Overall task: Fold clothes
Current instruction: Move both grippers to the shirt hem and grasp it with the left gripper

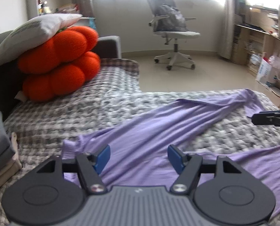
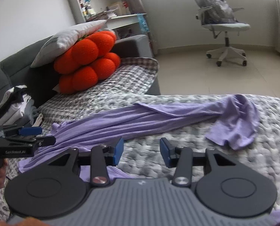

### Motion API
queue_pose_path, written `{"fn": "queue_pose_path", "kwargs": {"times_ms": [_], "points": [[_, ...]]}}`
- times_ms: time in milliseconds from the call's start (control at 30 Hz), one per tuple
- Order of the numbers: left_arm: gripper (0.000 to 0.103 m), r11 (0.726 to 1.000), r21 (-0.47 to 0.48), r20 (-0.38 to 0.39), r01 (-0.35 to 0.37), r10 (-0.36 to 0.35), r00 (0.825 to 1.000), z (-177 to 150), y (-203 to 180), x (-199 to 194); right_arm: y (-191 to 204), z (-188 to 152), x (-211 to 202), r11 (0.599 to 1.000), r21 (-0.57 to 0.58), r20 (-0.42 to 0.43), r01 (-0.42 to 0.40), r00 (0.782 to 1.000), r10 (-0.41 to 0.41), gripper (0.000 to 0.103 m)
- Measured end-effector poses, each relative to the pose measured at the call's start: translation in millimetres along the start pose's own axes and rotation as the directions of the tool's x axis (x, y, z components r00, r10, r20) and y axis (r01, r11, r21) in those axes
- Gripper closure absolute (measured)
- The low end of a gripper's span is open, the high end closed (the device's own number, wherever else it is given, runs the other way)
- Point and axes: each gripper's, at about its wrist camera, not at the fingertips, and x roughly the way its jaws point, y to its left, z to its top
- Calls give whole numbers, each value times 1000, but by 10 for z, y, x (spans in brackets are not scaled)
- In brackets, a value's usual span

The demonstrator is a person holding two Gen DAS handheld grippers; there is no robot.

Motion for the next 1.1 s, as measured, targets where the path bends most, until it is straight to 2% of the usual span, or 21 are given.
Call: {"fn": "queue_pose_path", "kwargs": {"times_ms": [467,667,967,1100], "points": [[34,993,-65,-18,-101,100,995,4,690,188,362,149,389,995,-91,-38,-43,998,40,53],[34,985,-119,-28,-122,120,992,-31,1037,256,431,188,497,992,-115,-54,-53,997,47,52],[36,959,-270,-53,-85,73,996,-144,1557,442,590,277,690,985,-156,-75,-78,995,67,51],[39,945,-326,-43,-32,19,999,-188,1687,564,686,298,809,980,-178,-88,-90,993,75,51]]}}
